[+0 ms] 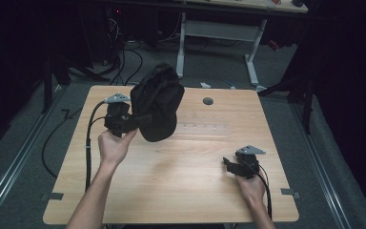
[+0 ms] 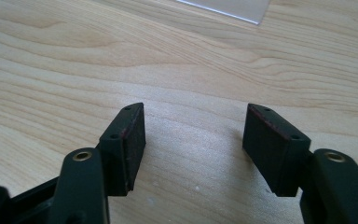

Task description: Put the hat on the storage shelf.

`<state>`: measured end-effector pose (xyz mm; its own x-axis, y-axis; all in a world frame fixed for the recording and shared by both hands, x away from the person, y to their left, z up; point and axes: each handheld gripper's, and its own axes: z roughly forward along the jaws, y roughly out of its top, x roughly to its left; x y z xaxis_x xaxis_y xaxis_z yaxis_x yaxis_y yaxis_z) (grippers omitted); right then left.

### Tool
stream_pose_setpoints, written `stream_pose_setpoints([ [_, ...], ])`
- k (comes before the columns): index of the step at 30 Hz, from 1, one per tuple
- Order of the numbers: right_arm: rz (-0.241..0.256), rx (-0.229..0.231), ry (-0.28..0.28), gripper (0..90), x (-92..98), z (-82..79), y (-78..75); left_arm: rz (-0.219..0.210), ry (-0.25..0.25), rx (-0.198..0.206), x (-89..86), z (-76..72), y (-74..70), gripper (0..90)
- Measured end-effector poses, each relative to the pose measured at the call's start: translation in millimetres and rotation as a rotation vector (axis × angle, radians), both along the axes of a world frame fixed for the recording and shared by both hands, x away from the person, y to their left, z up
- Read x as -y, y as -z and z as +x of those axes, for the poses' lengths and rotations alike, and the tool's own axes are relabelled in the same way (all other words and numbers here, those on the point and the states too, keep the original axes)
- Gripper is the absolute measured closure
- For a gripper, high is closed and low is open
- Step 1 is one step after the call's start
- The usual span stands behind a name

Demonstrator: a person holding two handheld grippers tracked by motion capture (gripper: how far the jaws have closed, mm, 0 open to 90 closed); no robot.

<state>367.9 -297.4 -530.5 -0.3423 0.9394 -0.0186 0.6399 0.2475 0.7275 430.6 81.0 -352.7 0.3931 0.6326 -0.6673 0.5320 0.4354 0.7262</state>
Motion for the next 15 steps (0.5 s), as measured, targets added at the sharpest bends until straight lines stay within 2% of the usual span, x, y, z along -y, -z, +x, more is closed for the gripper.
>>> stream_pose_setpoints([
  [5, -0.002, -0.003, 0.013, 35.9, 0.1, 0.5, 0.2, -0.001, -0.031, -0.003, 1.4, 9.6, -6.1, 85.3],
  [9, -0.004, -0.003, 0.016, 35.5, -0.3, 0.3, 0.2, 0.035, -0.06, -0.003, 5.9, 18.3, -7.1, 85.3],
  [15, -0.002, -0.004, 0.016, 34.8, -1.2, -0.1, 0.2, 0.05, -0.099, -0.016, 10.7, 28.3, -8.5, 85.3],
])
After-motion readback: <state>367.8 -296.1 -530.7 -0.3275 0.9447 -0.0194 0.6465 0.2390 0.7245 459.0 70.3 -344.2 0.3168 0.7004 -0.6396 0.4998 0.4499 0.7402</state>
